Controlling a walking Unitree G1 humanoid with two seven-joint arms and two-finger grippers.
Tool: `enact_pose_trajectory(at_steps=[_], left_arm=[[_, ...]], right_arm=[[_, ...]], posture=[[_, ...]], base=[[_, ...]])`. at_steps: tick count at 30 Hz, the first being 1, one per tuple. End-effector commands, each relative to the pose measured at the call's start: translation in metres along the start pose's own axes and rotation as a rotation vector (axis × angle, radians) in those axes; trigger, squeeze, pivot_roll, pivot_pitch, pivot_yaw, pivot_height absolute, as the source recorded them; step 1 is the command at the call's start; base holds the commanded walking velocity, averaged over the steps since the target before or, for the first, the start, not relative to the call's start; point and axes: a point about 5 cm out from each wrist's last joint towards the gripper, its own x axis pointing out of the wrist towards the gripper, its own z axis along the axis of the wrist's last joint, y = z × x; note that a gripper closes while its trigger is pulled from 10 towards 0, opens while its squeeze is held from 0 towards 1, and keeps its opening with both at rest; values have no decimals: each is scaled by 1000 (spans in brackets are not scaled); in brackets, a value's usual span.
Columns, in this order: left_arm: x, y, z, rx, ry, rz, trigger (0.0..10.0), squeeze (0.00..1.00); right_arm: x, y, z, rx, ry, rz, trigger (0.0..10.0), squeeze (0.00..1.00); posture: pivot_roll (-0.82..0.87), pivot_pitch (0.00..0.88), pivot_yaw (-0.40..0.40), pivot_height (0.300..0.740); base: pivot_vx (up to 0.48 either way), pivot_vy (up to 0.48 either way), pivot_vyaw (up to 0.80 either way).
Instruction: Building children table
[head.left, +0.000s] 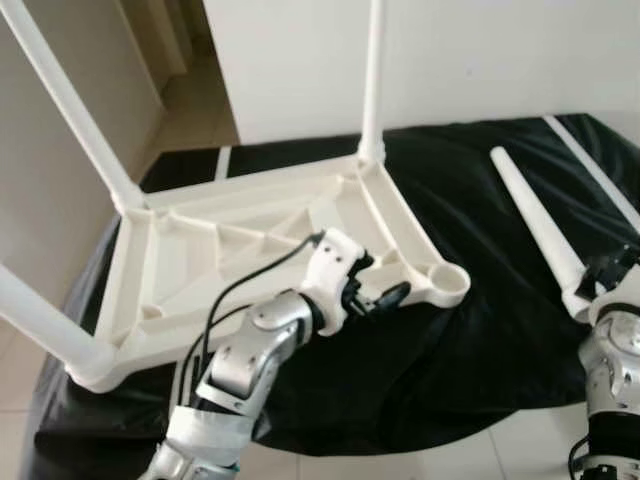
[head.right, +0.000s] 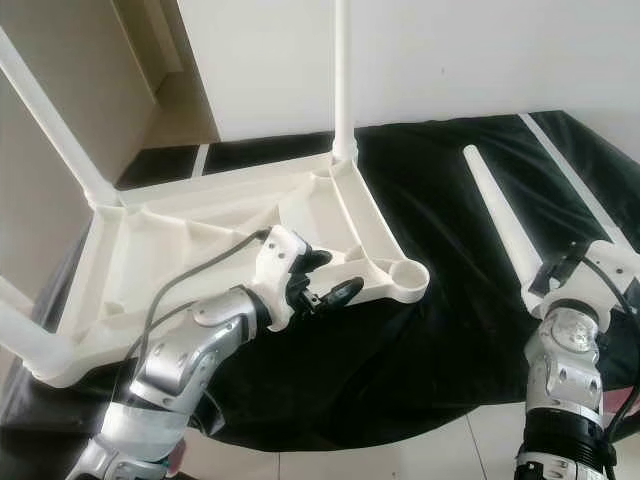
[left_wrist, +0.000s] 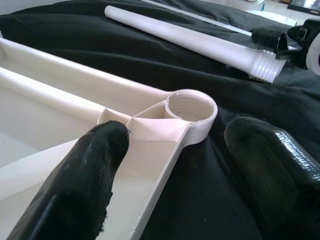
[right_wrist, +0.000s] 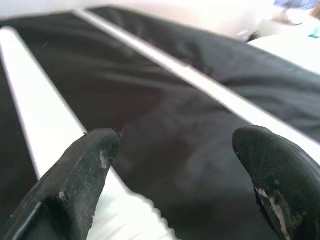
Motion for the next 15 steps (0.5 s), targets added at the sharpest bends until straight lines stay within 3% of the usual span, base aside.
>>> enact_pose_trajectory(at_steps=[1,15], left_arm=[[0,-5,0,6,15,-103,10000,0],[2,-7,1,9,23,-120,10000,0]], right_arm=[[-5,2,-17,-14,84,38,10000,0],[-11,14,-23,23,163,236,10000,0]], posture=[[-95,28,68,740],[-110,19,84,740]], base=[[0,0,0],[0,0,0]])
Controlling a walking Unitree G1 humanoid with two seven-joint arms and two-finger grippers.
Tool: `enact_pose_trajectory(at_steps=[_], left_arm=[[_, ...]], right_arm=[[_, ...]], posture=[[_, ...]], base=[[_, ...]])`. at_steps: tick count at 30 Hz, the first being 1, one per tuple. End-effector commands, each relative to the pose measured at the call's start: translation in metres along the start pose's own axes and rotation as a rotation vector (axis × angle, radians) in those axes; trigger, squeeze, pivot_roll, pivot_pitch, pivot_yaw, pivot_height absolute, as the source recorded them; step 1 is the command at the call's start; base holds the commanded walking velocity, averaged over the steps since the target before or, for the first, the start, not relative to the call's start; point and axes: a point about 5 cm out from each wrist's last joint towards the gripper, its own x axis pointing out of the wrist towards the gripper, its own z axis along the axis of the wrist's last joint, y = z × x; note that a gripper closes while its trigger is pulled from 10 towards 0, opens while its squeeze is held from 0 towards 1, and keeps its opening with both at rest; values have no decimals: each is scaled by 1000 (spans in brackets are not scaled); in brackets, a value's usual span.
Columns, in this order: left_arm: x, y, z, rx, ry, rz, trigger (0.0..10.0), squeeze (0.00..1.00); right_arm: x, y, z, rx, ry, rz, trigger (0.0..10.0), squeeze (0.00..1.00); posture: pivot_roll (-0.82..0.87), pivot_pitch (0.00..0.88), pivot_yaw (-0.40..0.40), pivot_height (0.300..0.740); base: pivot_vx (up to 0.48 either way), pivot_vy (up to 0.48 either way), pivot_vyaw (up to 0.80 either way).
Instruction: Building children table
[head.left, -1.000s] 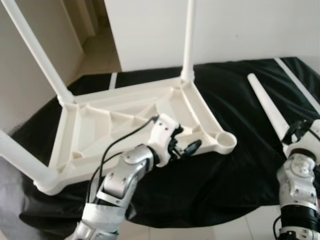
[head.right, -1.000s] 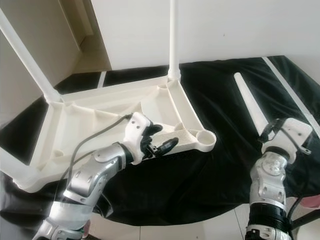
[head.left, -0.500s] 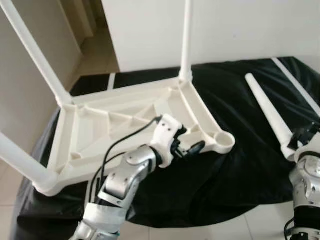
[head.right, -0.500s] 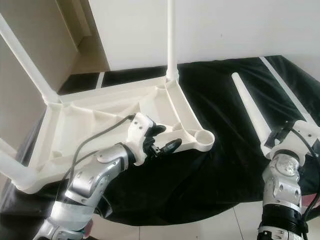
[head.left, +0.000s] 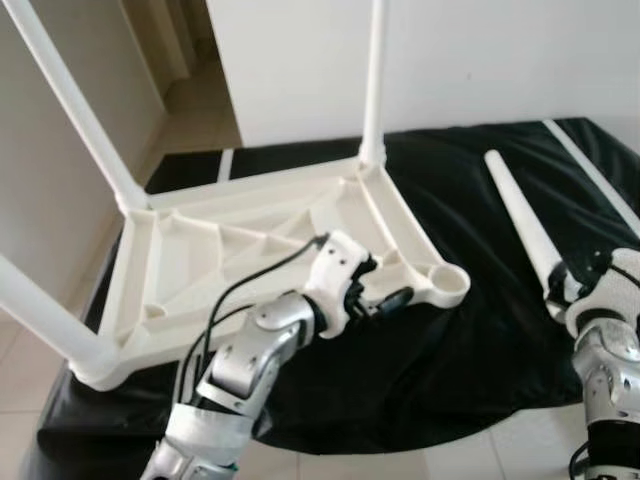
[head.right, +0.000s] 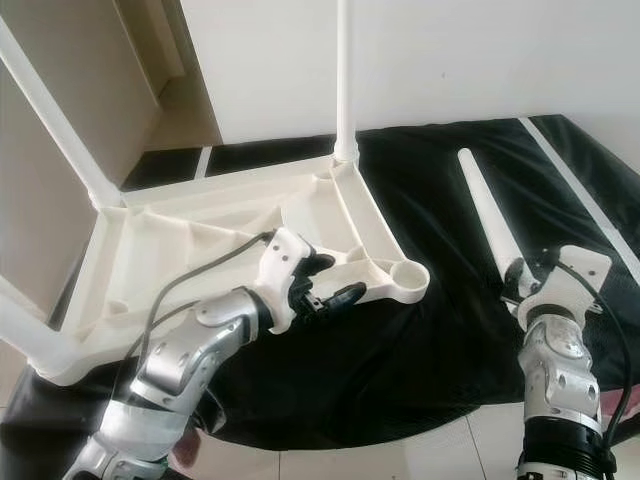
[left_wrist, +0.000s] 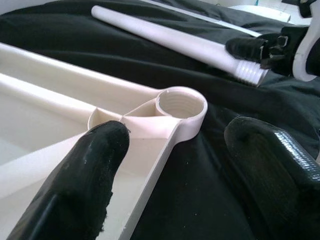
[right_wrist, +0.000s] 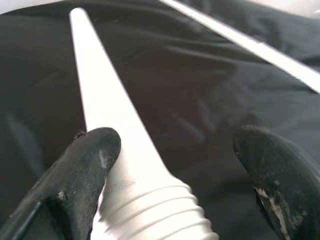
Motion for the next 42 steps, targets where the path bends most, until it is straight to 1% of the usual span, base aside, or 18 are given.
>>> enact_pose_trajectory(at_steps=[1,3,7,8,13,15,17,19,21,23,24,27,28,32,33,36,39,42], left_arm=[[0,-4,0,-3,11,-93,10000,0],[0,-4,0,-3,10,-93,10000,0],[3,-6,0,-6,6,-104,10000,0],[3,-6,0,-6,6,-104,10000,0],[5,-9,1,-5,3,-118,10000,0],[5,-9,1,-5,3,-118,10000,0],[6,-10,2,-4,1,-124,10000,0],[6,-10,2,-4,1,-124,10000,0],[4,-16,7,1,-17,-172,10000,0],[0,-26,10,15,-33,-252,10000,0],[0,-26,10,15,-33,-252,10000,0],[-3,-32,11,29,-31,-302,10000,0],[-5,-36,12,47,-25,-337,10000,0],[-6,-38,14,63,-22,-355,10000,0],[-5,-41,18,79,-24,-378,10000,0],[-5,-44,22,96,-26,-398,10000,0],[-4,-47,27,106,-32,-419,10000,0],[-3,-46,34,118,-36,-433,10000,0]], right_arm=[[-2,0,-13,-10,70,36,10000,0],[-2,0,-12,-15,67,47,10000,0],[1,4,-9,-65,80,158,10000,0],[1,4,-9,-65,80,158,10000,0],[6,7,6,-103,57,252,10000,0],[6,7,6,-103,57,252,10000,0],[12,9,18,-82,72,297,10000,0],[12,9,18,-82,72,297,10000,0],[18,11,32,-51,77,327,10000,0],[24,14,46,-20,60,355,10000,0],[24,14,46,-20,60,355,10000,0],[27,16,50,11,72,369,10000,0],[31,17,51,42,105,373,10000,0],[38,17,52,38,164,343,10000,0],[42,21,52,36,213,337,10000,0],[46,23,53,21,245,328,10000,0],[50,24,56,10,248,313,10000,0],[54,23,55,45,323,288,10000,0]], posture=[[-110,19,84,740],[-110,19,84,740],[-117,16,88,740],[-117,16,88,740],[-120,14,89,740],[-120,14,89,740],[-121,14,85,740],[-121,14,85,740],[-120,12,80,740],[-117,11,77,740],[-117,11,77,740],[-115,11,75,740],[-114,12,74,740],[-114,15,74,740],[-112,18,71,740],[-113,25,71,740],[-111,30,69,740],[-105,45,65,740]], base=[[0,0,0],[0,0,0],[0,0,0],[0,0,0],[0,0,0],[0,0,0],[0,0,0],[0,0,0],[0,0,0],[0,0,0],[0,0,0],[0,0,0],[0,0,0],[0,0,0],[0,0,0],[0,0,0],[0,0,0],[0,0,0]])
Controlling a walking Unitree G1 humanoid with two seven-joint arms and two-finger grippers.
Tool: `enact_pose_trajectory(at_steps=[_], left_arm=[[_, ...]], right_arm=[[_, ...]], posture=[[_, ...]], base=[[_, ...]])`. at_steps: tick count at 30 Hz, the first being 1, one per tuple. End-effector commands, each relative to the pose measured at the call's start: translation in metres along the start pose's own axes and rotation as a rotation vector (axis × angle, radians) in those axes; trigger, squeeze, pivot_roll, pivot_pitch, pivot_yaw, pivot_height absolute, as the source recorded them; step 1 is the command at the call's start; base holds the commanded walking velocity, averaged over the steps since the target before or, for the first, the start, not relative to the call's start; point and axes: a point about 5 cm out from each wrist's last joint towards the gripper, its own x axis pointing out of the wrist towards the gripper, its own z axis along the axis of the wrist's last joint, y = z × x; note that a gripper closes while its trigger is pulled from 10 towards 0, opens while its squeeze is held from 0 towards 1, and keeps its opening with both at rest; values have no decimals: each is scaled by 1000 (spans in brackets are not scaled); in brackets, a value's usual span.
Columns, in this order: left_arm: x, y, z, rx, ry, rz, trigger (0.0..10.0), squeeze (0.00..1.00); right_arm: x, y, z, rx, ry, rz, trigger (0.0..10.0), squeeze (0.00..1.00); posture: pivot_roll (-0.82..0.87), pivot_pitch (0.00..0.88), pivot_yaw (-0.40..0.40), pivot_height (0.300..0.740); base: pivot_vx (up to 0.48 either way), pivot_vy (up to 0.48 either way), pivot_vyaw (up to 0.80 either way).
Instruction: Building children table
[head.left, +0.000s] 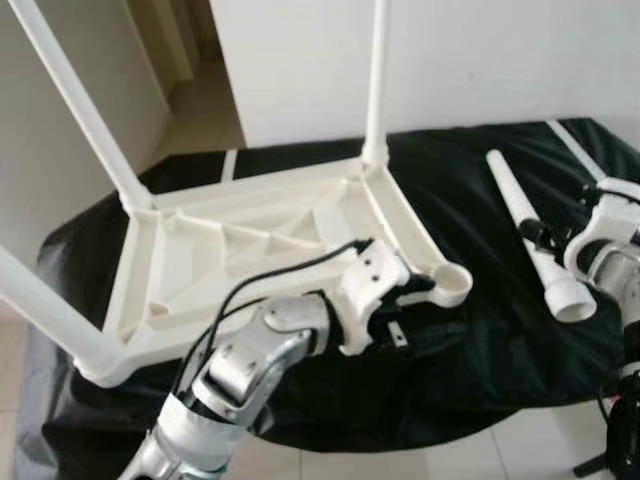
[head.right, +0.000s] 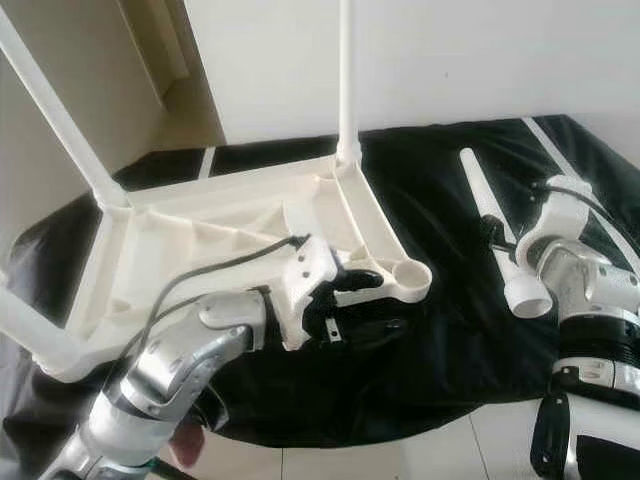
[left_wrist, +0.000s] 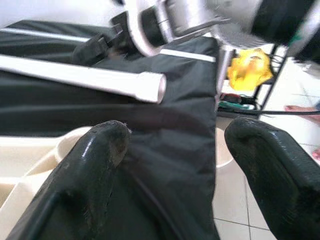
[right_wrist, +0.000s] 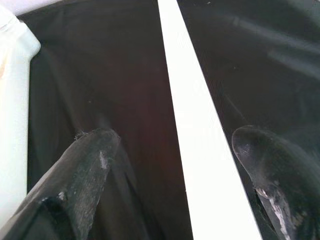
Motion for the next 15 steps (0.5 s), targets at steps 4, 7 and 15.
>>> enact_pose_trajectory(at_steps=[4,7,15], left_arm=[[-2,0,3,0,11,-48,10000,0],[-2,-1,3,-2,15,-46,10000,0],[-6,-4,1,-26,25,-25,10000,0]], right_arm=[[4,-3,-8,89,157,-36,10000,0],[6,-6,-9,99,184,-49,10000,0],[11,-9,-15,101,226,-64,10000,0]], posture=[[-98,56,64,740],[-95,61,63,740],[-77,78,55,740]], base=[[0,0,0],[0,0,0],[0,0,0]])
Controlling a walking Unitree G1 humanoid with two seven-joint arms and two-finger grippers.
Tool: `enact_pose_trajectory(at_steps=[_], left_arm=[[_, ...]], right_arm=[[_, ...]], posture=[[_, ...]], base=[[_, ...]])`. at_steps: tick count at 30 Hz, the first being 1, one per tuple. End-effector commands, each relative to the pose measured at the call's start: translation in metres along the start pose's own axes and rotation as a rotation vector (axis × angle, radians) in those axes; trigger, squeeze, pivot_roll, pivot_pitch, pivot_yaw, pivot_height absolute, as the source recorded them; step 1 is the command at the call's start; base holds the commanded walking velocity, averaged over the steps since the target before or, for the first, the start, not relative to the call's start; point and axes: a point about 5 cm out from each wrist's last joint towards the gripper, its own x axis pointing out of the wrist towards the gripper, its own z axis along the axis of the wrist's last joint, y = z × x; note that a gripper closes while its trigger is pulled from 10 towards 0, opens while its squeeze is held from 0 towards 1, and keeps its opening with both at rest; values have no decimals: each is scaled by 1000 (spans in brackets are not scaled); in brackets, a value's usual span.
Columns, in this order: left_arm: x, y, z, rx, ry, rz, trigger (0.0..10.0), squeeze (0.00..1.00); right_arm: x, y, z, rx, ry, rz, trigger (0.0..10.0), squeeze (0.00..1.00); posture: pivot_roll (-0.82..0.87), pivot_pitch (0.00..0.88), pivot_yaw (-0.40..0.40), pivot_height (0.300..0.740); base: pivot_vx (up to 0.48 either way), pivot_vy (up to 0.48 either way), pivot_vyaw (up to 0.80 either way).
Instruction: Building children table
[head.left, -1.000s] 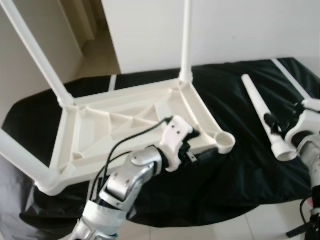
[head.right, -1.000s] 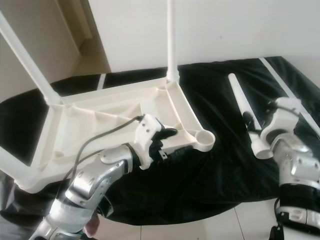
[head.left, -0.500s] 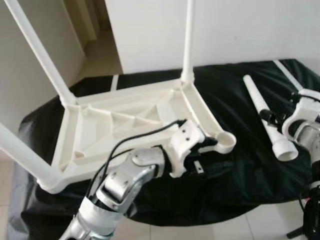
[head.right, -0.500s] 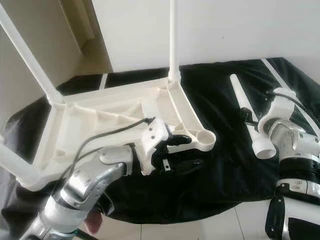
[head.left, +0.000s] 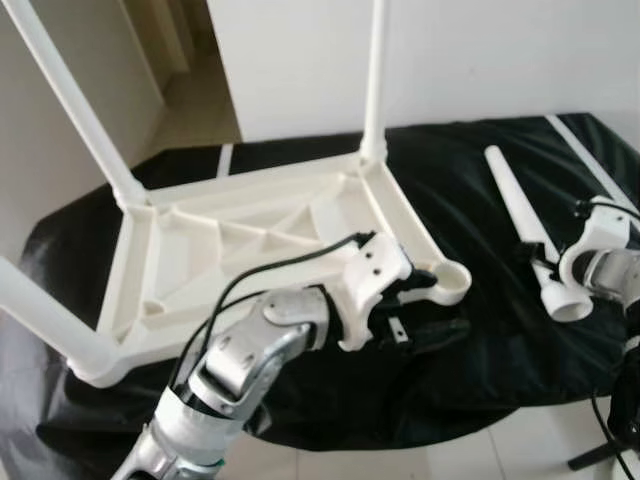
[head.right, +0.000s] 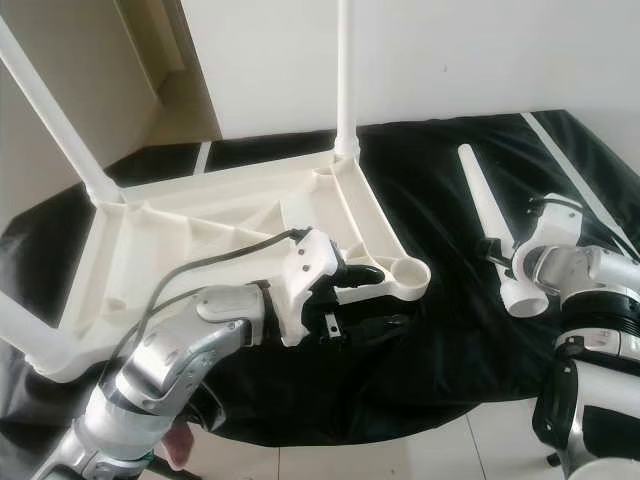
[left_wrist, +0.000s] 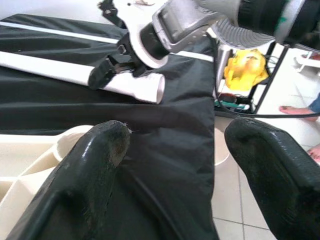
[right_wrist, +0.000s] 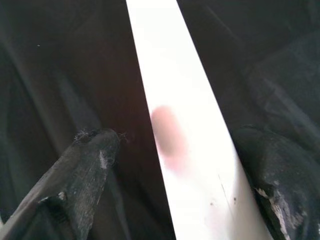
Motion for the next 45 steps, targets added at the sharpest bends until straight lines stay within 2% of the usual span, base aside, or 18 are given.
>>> enact_pose_trajectory(at_steps=[1,11,17,19,20,21,22,25,27,28,29,32,33,39,40,43,45], left_arm=[[-1,-2,-1,-10,8,-15,10000,0],[-5,-2,-2,-24,19,14,10000,0],[-10,-4,-2,-45,31,47,10000,0],[-11,-4,-2,-50,32,54,10000,0],[-13,-5,-4,-55,38,63,10000,0],[-14,-5,-4,-57,40,67,10000,0],[-14,-6,-4,-61,40,73,10000,0],[-16,-6,-5,-68,40,90,10000,0],[-17,-7,-6,-72,37,100,10000,0],[-17,-7,-6,-74,36,105,10000,0],[-17,-7,-5,-77,33,111,10000,0],[-17,-6,-5,-81,30,118,10000,0],[-16,-5,-5,-82,26,126,10000,0],[-12,-1,-3,-86,12,147,10000,0],[-12,3,-2,-90,3,166,10000,0],[-12,4,-2,-91,1,171,10000,0],[-10,9,-1,-93,-5,190,10000,0]], right_arm=[[2,-1,-3,3,18,-1,10000,0],[9,8,-7,25,70,1,10000,0],[14,18,-9,-17,108,27,10000,0],[15,21,-8,-31,111,30,9725,0],[15,24,-10,-38,141,30,6431,0],[15,25,-11,-43,152,27,5412,0],[15,26,-12,-61,174,32,4745,0],[15,29,-18,-79,224,49,4824,0],[15,28,-19,-86,238,39,3647,0],[15,28,-20,-84,247,32,3647,0],[15,28,-19,-76,253,34,2196,0],[14,29,-18,-69,257,38,2196,0],[14,29,-15,-84,245,43,0,0],[12,34,2,-104,155,93,0,0],[11,36,13,-83,72,114,0,0],[11,36,15,-79,51,119,0,0],[8,35,30,-45,-77,124,0,0]], posture=[[-77,78,55,740],[-45,82,49,740],[-1,101,45,740],[2,103,43,740],[8,111,33,740],[8,111,33,740],[10,111,22,740],[14,110,10,740],[16,108,2,740],[16,108,2,740],[15,106,0,740],[15,106,0,740],[8,97,-17,740],[-5,88,-21,740],[-8,79,-18,740],[-8,79,-18,740],[-8,67,-14,740]], base=[[0,0,0],[0,0,0],[0,0,0],[0,0,0],[0,0,0],[0,0,0],[0,0,0],[0,0,0],[0,0,0],[0,0,0],[0,0,0],[0,0,0],[0,0,0],[0,0,0],[0,0,0],[0,0,0],[0,0,0]])
